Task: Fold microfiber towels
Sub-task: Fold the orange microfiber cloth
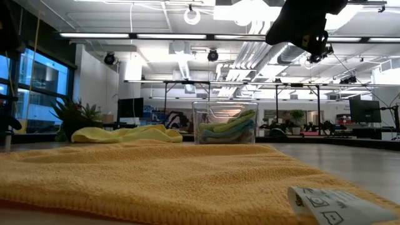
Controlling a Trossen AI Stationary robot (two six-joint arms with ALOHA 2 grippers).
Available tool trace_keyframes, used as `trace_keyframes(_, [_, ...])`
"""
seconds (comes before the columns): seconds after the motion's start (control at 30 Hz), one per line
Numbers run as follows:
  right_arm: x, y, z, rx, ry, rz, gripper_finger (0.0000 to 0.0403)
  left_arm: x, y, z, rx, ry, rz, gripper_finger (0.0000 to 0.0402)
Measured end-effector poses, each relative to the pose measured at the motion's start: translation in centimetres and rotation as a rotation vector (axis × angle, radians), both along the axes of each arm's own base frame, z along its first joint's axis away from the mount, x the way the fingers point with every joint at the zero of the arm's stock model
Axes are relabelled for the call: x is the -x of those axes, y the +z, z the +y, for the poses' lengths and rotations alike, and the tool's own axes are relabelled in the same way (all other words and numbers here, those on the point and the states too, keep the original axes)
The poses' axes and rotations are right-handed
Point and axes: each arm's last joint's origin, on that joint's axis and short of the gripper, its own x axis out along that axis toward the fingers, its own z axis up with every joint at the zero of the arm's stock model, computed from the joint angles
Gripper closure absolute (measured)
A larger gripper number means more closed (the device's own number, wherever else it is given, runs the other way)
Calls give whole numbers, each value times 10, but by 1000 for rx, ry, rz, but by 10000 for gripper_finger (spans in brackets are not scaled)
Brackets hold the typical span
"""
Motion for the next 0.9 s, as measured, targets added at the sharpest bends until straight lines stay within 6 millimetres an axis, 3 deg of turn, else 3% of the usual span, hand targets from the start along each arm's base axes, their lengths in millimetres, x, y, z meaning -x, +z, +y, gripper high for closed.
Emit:
trace_keyframes(0.33, [0, 0, 0, 0, -4, -1, 402, -3, 4, -3, 20, -5, -1, 375])
trace_keyframes(0.6, [0, 0, 0, 6, -15, -5, 402, -7, 12, -9, 46, -4, -22, 390])
trace_keyframes(0.73, [0, 0, 1, -55, -6, 12, 402, -7, 12, -9, 47, 1, -19, 397])
trace_keyframes(0.9, [5, -5, 13, -174, 128, 102, 381, -7, 11, -9, 92, -5, 18, 400])
